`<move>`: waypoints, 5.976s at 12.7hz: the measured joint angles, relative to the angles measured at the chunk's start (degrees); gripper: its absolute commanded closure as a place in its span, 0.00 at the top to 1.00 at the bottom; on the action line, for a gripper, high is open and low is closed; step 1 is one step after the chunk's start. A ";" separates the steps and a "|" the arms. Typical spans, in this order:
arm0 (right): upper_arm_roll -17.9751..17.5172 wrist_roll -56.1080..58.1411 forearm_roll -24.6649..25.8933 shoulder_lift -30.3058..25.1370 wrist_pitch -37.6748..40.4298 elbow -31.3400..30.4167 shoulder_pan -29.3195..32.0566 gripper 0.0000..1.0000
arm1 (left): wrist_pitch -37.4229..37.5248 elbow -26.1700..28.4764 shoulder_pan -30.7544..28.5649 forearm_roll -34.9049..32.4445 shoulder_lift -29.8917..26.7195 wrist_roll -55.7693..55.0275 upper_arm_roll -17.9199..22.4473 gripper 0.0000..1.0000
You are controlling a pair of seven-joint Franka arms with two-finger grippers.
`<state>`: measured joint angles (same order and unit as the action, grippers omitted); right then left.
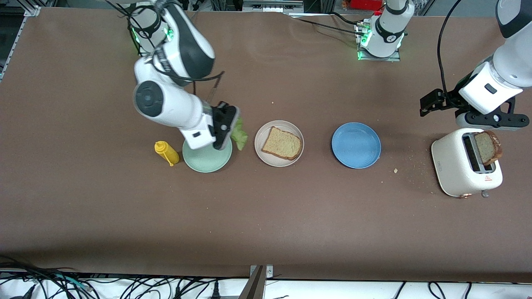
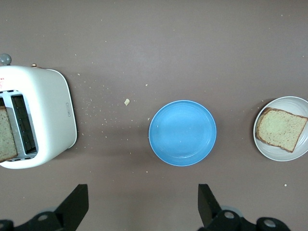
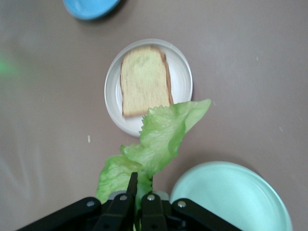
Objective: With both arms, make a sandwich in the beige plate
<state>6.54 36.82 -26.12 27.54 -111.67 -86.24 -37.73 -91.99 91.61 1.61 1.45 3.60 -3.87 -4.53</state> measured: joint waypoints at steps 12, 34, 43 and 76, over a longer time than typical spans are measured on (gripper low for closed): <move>6.55 -30.02 -2.49 24.48 -26.46 13.10 -18.48 0.00 | -0.14 -0.01 -0.40 2.03 0.86 -0.43 0.09 1.00; 10.76 -11.00 -1.17 17.14 -22.20 0.85 -11.60 1.00 | 0.86 -0.98 -0.96 2.03 1.46 -1.90 0.09 1.00; 13.83 -12.23 7.50 -8.63 -4.75 -12.52 2.02 1.00 | 0.86 -1.19 -1.01 2.03 1.59 -1.90 0.09 1.00; 2.87 -34.61 25.71 -26.92 21.41 -5.52 26.80 1.00 | -7.74 -2.16 -20.63 -5.07 16.53 8.94 1.21 1.00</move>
<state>9.40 2.21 -0.41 0.62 -90.26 -91.76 -10.93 -99.74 89.45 -19.02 -3.63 20.13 5.08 -3.32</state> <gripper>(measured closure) 0.000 0.000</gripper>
